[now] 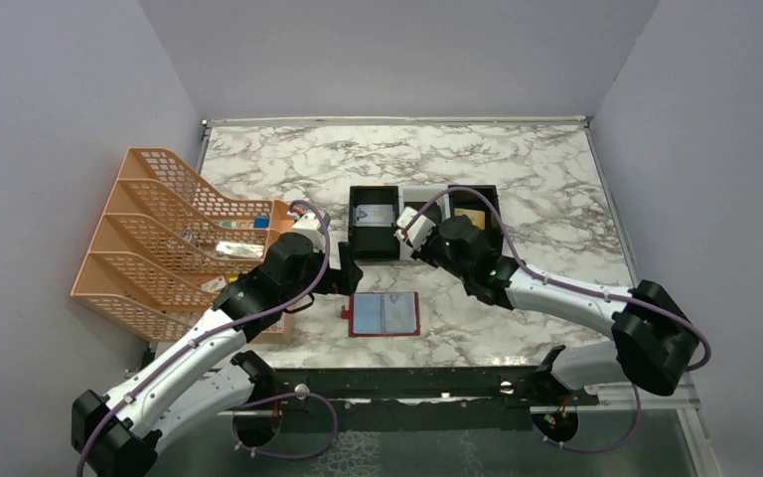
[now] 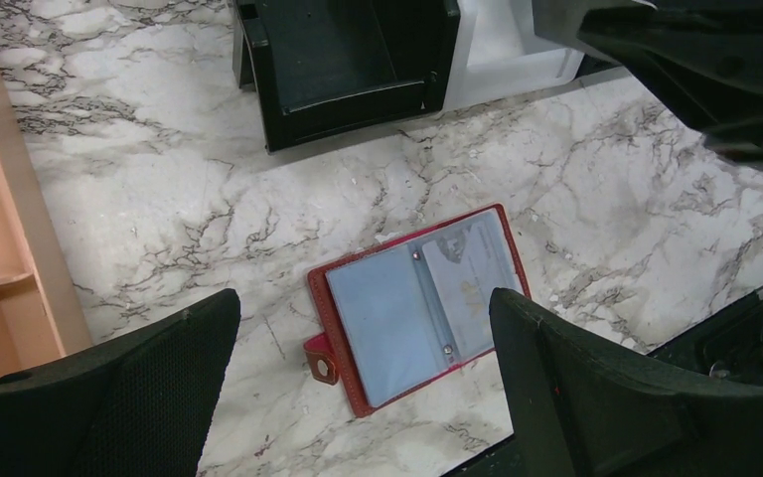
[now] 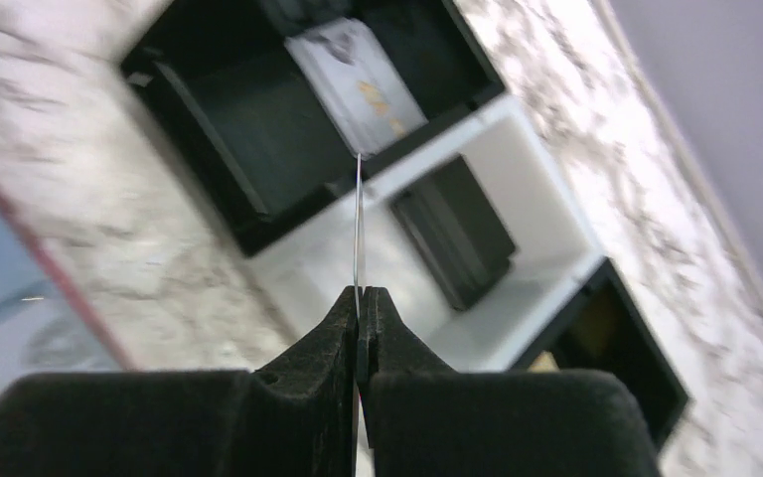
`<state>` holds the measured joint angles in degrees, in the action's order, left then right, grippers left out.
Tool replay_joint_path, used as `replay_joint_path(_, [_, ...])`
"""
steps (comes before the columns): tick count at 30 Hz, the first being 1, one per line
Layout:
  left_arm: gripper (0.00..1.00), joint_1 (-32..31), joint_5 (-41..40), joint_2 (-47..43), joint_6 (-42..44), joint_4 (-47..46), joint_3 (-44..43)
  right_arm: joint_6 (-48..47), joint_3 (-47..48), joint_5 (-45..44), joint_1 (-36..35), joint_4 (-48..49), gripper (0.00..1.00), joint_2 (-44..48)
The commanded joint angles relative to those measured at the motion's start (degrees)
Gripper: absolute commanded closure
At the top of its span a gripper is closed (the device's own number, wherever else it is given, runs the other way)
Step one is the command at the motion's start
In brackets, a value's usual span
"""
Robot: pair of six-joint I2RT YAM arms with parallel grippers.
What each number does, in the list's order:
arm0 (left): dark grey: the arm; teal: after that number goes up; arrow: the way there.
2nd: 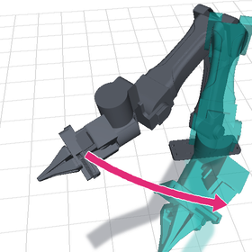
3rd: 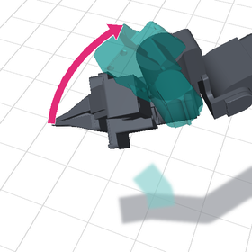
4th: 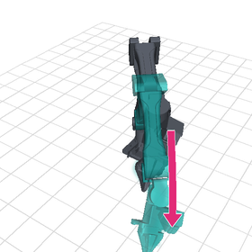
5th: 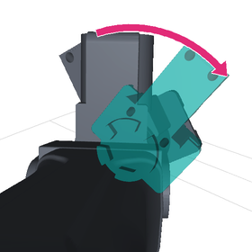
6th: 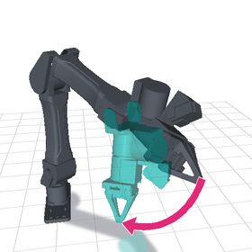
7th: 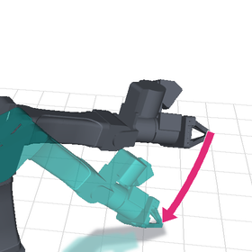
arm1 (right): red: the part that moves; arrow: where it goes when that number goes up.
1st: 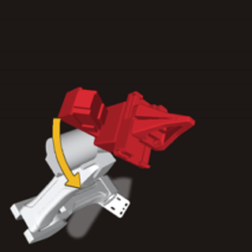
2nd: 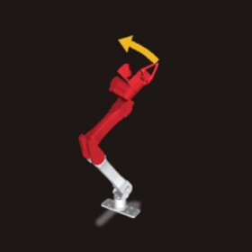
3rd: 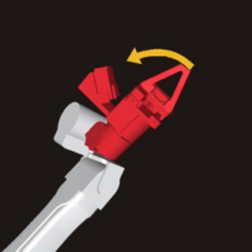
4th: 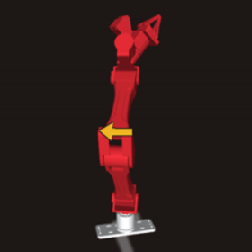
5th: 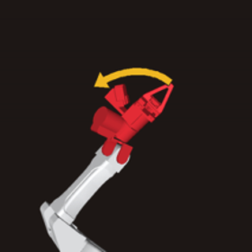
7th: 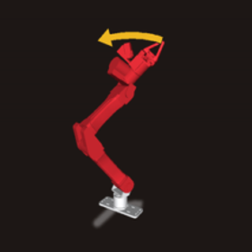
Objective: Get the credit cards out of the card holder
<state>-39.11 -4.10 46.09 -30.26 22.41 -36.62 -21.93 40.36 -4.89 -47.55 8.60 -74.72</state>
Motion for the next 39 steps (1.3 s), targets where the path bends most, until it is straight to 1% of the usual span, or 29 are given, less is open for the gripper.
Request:
replay_joint_path(1, [0.01,-0.2,-2.1,-3.0,0.8,2.0,-0.4,-12.3,3.9,-16.7,0.3,5.7,0.99,-4.9])
replay_joint_path(4, [0.01,-0.2,-3.4,-4.7,0.1,2.4,0.2,-15.6,5.5,-18.6,0.4,6.7,0.99,-8.5])
replay_joint_path(8, [0.01,-0.2,-4.5,-6.0,-0.2,2.6,0.4,-16.0,8.2,-17.5,0.6,6.9,0.99,-12.2])
replay_joint_path(12, [0.01,-0.2,-5.3,-6.5,-0.3,3.1,0.3,-15.5,11.9,-17.3,1.4,4.8,0.98,-15.7])
replay_joint_path(17, [0.01,-0.2,-6.0,-7.3,-0.8,3.4,0.7,-14.3,14.2,-14.5,4.0,2.2,0.99,-17.7])
replay_joint_path(25, [0.01,-0.2,-6.3,-9.0,-0.6,3.4,0.8,-14.3,16.3,-12.3,5.1,0.5,0.99,-20.9])
replay_joint_path(32, [0.01,-0.2,-7.0,-10.6,-0.9,3.4,1.2,-16.7,16.8,-10.5,7.1,1.3,0.99,-23.4])
replay_joint_path(36, [0.01,-0.2,-6.8,-10.7,-0.9,3.4,1.2,-17.5,18.2,-11.3,7.6,1.7,0.99,-25.7])
replay_joint_path(39, [0.01,-0.2,-6.8,-10.6,-0.9,3.4,1.2,-19.2,19.1,-9.5,7.8,1.8,0.98,-27.0])
